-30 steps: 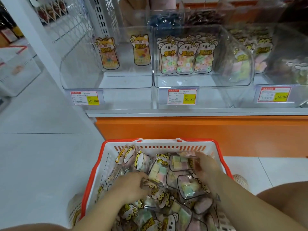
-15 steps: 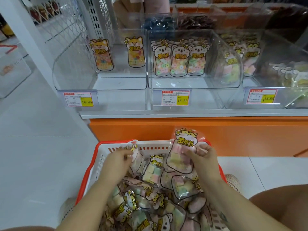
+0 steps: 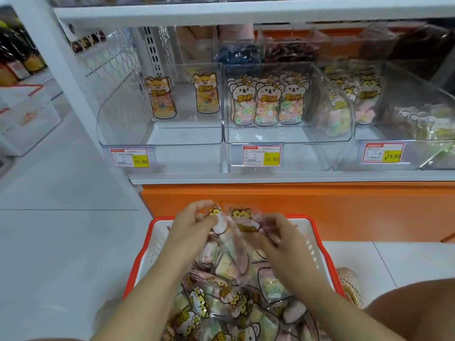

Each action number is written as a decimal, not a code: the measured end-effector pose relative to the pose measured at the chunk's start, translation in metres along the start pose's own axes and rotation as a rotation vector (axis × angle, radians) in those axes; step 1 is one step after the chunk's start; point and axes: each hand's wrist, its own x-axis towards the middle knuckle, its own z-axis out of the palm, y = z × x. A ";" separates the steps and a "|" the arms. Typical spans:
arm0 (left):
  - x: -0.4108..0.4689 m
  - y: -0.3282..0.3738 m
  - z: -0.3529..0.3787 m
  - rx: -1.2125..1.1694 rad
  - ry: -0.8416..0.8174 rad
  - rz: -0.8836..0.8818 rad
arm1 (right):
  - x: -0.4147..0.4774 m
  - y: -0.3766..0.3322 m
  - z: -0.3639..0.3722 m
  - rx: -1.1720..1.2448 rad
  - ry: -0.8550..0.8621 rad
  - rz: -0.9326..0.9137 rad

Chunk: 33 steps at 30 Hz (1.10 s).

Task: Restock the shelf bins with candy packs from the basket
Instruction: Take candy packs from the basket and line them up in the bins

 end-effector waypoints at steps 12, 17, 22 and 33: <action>-0.024 0.014 0.019 -0.376 -0.127 -0.030 | 0.000 0.008 -0.011 0.219 -0.206 0.111; -0.023 -0.005 0.018 -0.092 -0.278 -0.101 | 0.015 0.012 -0.020 0.575 -0.179 0.216; -0.024 -0.028 0.027 -0.287 -0.311 -0.205 | 0.022 0.019 -0.020 0.516 -0.347 0.265; 0.009 -0.067 -0.022 -0.291 0.040 -0.282 | 0.016 0.162 -0.034 -0.992 -0.355 0.308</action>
